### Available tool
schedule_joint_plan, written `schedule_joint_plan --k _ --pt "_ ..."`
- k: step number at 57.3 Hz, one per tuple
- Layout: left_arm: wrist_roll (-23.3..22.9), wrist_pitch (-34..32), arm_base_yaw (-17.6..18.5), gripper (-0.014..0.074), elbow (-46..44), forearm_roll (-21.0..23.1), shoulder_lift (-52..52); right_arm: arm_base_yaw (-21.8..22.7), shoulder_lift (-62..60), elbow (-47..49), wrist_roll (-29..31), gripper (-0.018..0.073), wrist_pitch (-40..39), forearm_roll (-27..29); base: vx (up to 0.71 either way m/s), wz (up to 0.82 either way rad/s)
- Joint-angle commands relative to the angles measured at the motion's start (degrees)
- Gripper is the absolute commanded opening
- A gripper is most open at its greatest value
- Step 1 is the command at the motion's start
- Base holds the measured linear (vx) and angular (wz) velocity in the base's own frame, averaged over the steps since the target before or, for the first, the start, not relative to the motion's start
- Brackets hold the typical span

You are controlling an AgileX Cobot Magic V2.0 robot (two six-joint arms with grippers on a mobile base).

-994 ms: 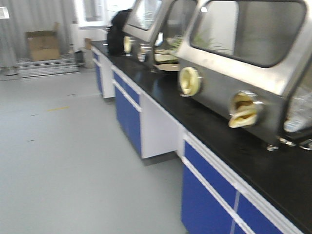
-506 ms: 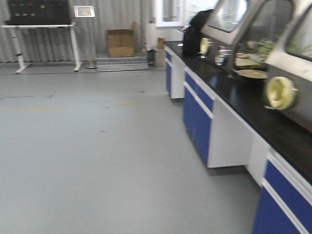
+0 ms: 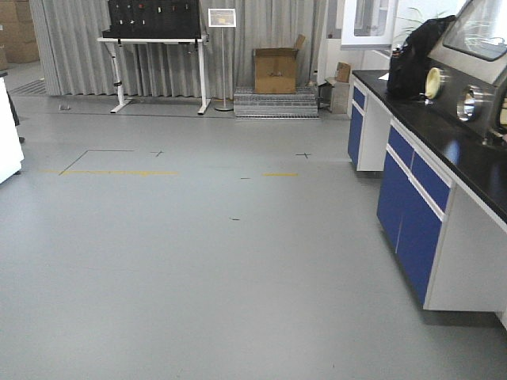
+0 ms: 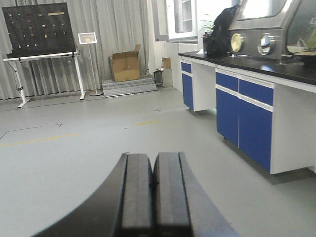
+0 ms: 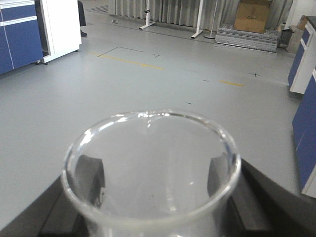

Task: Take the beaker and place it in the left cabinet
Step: 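Drive the base across the lab toward the white cabinet, holding the beaker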

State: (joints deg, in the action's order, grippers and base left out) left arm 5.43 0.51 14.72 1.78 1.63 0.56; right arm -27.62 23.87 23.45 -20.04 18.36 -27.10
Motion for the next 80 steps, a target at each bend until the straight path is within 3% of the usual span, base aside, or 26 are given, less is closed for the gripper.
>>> schedule_joint_plan --k 1,80 --pt "-0.2 -4.8 0.2 0.0001 0.9 0.5 1.0 0.1 0.2 1.8 0.4 -0.0006 -4.6 -1.4 0.37 0.10" --pt "-0.2 -4.8 0.2 0.0001 0.9 0.5 1.0 0.1 0.2 1.8 0.4 -0.0006 -4.6 -1.4 0.57 0.03"
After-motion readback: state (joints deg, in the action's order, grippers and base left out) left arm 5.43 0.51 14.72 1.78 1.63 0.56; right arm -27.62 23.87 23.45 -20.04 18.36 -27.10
